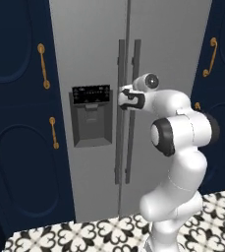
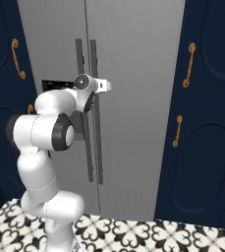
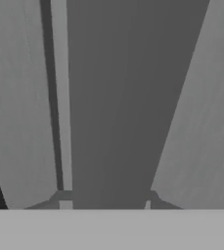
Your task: Take the strawberry from the fridge and place it on top of the pancake, located on the dining counter.
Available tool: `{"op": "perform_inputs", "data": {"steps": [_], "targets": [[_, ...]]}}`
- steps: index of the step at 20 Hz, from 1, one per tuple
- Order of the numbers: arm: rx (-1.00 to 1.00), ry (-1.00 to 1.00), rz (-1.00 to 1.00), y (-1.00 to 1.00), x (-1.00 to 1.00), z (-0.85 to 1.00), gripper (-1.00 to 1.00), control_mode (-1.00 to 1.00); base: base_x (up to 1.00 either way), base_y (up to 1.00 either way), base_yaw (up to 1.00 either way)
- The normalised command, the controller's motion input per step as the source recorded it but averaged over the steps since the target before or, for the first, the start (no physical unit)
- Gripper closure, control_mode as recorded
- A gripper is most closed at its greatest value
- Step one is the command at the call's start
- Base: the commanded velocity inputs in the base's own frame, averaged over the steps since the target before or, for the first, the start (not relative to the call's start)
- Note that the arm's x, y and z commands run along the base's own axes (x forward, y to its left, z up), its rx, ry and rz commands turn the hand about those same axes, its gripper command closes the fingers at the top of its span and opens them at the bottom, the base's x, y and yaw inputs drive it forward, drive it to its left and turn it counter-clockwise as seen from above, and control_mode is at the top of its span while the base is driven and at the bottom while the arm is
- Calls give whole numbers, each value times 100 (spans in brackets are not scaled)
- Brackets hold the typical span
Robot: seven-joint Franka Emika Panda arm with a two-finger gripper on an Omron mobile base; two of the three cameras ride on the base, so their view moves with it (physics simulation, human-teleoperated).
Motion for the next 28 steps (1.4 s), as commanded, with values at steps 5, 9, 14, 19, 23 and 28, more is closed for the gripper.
{"op": "perform_inputs", "data": {"steps": [5, 9, 14, 19, 23, 28], "targets": [[0, 0, 0, -49, -100, 7, 100, -100, 0, 0, 0], [0, 0, 0, -54, -100, 27, 100, -100, 0, 0, 0], [0, 0, 0, -69, -97, 24, 100, -100, 0, 0, 0], [-2, 8, 0, -22, -27, -8, -100, -100, 0, 0, 0], [-1, -7, 0, 2, -88, 12, -100, -100, 0, 0, 0], [-10, 0, 0, 40, -89, 52, -100, -100, 0, 0, 0]]}}
